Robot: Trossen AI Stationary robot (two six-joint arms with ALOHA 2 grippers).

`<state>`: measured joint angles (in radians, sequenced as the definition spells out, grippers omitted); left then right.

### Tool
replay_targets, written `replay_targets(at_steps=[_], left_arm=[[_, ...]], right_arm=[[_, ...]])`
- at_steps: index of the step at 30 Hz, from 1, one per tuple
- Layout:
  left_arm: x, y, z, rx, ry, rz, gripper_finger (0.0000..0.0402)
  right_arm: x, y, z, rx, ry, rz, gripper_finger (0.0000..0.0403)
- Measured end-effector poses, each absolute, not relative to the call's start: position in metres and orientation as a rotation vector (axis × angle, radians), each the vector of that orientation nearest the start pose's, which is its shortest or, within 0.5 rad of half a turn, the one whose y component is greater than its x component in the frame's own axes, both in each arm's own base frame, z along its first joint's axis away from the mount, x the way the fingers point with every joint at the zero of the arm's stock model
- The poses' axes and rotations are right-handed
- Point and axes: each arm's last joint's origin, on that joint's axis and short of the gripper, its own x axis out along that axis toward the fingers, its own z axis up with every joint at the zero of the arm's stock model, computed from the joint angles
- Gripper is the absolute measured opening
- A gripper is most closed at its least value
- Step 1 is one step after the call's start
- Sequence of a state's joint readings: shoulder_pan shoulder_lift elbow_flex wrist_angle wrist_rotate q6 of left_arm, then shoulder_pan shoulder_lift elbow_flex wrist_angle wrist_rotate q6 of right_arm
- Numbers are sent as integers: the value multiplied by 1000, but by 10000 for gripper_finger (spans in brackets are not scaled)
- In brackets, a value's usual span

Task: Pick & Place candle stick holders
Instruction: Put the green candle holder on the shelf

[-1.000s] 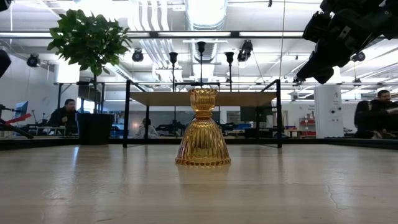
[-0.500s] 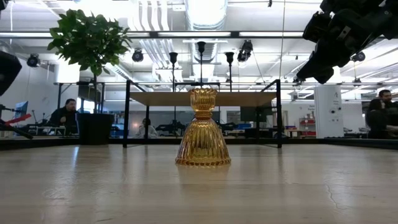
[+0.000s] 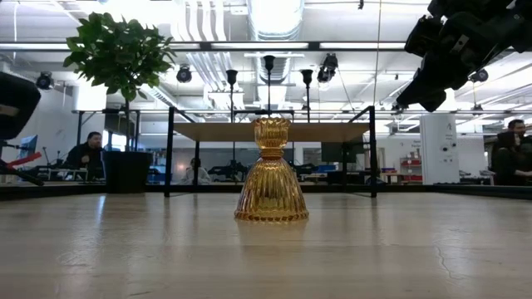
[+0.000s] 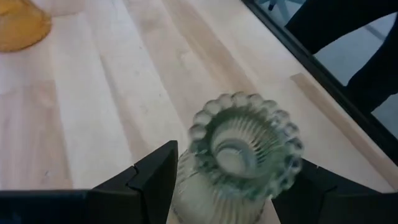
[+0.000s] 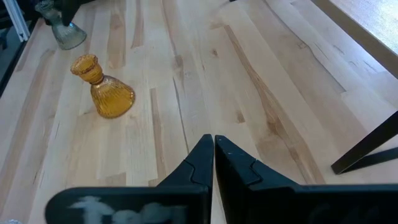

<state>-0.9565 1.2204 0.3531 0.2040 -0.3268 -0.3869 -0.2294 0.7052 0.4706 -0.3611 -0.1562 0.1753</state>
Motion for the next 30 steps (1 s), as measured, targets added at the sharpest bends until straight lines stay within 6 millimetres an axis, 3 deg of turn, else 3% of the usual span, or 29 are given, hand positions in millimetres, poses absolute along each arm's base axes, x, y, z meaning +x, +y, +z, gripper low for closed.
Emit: replay_targets(at_steps=[9, 18, 30], left_arm=[[138, -180, 144, 33, 581, -515, 216], [139, -180, 140, 46, 594, -505, 151], [142, -179, 142, 39, 588, -483, 151]], right_arm=[[148, -30, 222, 284, 578, -122, 13], [148, -30, 222, 284, 578, -122, 13], [148, -30, 222, 284, 578, -123, 13]])
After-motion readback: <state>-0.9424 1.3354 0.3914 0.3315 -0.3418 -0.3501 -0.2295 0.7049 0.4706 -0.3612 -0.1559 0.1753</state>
